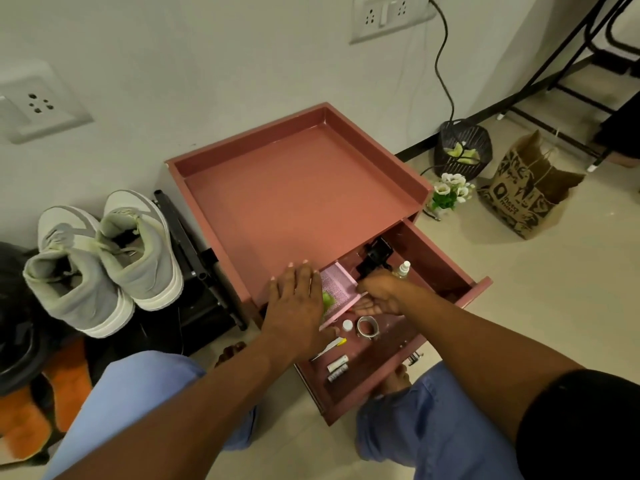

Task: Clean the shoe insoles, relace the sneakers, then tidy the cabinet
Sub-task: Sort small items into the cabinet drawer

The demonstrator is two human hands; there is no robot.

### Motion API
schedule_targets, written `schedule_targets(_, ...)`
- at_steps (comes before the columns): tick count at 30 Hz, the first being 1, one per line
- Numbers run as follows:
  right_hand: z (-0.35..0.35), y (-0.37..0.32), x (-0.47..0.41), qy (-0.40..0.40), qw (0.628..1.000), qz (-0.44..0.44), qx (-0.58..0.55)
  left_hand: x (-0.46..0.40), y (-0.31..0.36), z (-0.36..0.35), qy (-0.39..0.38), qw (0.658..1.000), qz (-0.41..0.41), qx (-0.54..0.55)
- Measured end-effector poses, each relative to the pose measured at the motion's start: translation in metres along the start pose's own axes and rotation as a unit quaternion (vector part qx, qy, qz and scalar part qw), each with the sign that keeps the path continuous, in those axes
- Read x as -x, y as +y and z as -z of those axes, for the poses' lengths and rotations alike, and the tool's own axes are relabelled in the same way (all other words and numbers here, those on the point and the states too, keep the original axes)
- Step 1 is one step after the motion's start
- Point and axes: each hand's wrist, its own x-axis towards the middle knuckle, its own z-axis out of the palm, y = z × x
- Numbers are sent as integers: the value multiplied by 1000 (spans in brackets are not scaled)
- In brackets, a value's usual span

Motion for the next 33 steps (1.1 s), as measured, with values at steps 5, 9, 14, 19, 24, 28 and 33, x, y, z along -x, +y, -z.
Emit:
schedule_targets(5,8,10,43,104,991,77,27,33,41,-1,-4,997,-19,69)
schedule_targets(9,16,36,92,214,967,135,19,74,104,4,1,896,104,432)
schedule_targets(14,19,79,135,376,925,39,-23,113,155,8,-268,600,273,703)
schedule_targets(19,18,100,146,247,936,28,-251,131,166,16,-228,445,340,797)
schedule_targets(24,11,93,149,186,926,56,-323,130,155,22,-137,346,360,855)
schedule_targets(28,6,84,137,207,921,50,-326,124,152,25,-123,305,357,874)
schedule_targets(33,-1,72,122,220,917,53,-329,110,144,22,-102,284,360,883)
